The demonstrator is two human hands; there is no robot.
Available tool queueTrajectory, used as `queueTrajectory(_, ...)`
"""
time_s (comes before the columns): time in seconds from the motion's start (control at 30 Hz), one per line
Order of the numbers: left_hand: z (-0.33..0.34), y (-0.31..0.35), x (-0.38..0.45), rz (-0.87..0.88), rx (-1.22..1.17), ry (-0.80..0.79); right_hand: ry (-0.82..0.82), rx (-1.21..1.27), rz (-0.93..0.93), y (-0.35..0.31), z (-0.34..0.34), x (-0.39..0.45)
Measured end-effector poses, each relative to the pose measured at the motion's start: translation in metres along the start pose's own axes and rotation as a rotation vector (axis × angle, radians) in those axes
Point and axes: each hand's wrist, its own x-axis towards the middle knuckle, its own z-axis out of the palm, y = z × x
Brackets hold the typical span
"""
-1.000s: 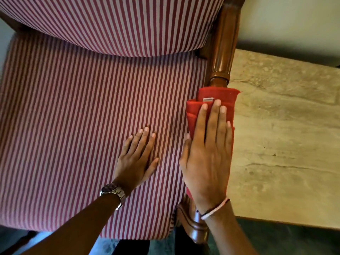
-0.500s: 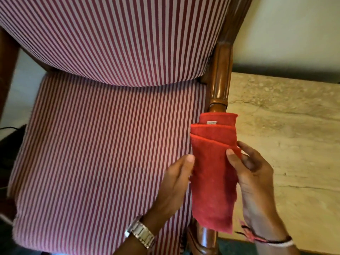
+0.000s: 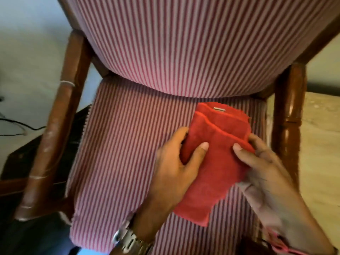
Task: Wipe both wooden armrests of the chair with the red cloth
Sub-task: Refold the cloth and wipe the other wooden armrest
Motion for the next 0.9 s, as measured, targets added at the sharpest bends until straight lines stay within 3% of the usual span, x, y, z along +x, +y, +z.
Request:
queueTrajectory(0.1,-0.107,-0.009,0.009,0.096,0.299,0.202,-0.2,-0.025,0.031,0.035,0.096,0.008)
queueTrajectory(0.27,-0.246,-0.048,0.005,0.031,0.635,0.448,-0.436,-0.147,0.031,0.089,0.233,0.026)
queueTrajectory(0.33,-0.276,-0.081,0.006,-0.074,0.703,0.461,-0.45,-0.252,0.027,0.115,0.271,0.036)
queueTrajectory(0.43,-0.291,-0.13,0.012,-0.353,0.765,0.334,-0.402,-0.362,0.075,0.157,0.3,0.055)
queueTrajectory(0.53,-0.285,-0.158,0.011,-0.34,0.796,0.376,-0.374,-0.482,0.007,0.19,0.281,0.068)
queueTrajectory(0.67,-0.286,-0.172,0.013,0.073,0.933,0.394,-0.024,-1.258,-0.593,0.232,0.208,0.096)
queueTrajectory(0.73,-0.282,-0.17,0.019,0.196,0.925,0.269,-0.003,-1.592,-0.643,0.247,0.173,0.113)
queueTrajectory(0.8,-0.276,-0.17,0.024,0.231,0.99,0.098,-0.098,-1.828,-0.612,0.258,0.148,0.127)
queueTrajectory(0.9,-0.271,-0.174,0.031,0.225,1.147,-0.048,-0.131,-1.962,-0.649,0.27,0.13,0.14)
